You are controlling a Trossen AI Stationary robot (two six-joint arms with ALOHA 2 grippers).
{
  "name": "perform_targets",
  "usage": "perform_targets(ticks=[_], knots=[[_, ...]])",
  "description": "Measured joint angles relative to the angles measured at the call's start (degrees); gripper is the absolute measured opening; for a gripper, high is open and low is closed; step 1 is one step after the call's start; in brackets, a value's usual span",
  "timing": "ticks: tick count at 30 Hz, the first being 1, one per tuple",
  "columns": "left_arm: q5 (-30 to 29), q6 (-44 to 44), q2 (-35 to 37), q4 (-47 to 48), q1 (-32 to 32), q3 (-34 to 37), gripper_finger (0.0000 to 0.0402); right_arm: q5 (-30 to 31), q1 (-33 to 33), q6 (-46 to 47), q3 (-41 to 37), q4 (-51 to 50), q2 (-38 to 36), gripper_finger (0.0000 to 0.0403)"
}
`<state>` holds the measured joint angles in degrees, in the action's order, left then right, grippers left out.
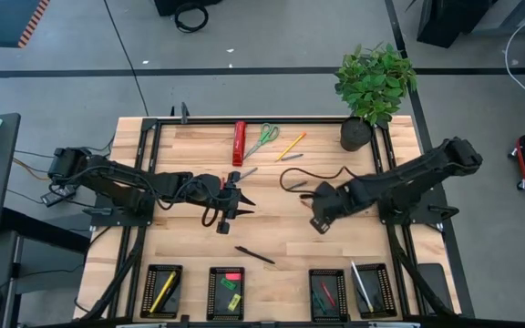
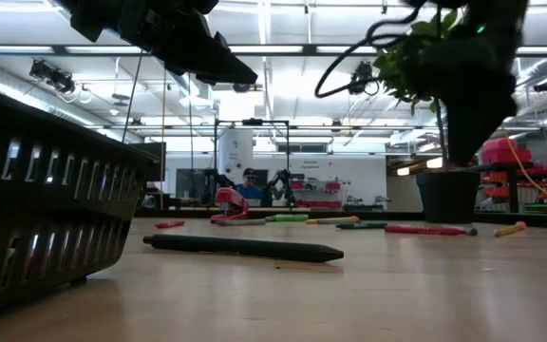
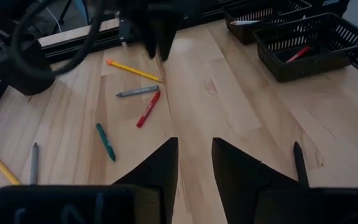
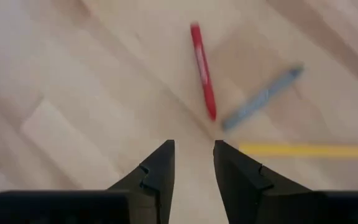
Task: Sort crayons/erasers/pens/pencils in bins
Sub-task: Put the right red crayon into the middle right black bin
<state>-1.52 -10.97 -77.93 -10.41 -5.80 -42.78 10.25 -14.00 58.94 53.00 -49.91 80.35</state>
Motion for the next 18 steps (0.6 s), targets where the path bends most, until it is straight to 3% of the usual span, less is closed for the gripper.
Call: perform_targets(ticks=[7, 13, 18], knots=[[-1.16, -4.51, 0.0, -1.44, 0.15, 0.0, 0.0107, -6.47, 6.96, -16.15, -4.65, 9.16, 3.86, 0.0117], [-1.46, -4.66, 0.0, -2.94, 2.68, 0.0, 0.0107, -6.04, 8.93, -26.82, -4.95, 12.0, 7.89, 0.0117], [-1.46, -2.78, -1.06, -3.65, 5.54, 0.04, 0.0107, -5.78, 10.8, -30.46, -4.9, 12.18, 10.19, 0.0117]])
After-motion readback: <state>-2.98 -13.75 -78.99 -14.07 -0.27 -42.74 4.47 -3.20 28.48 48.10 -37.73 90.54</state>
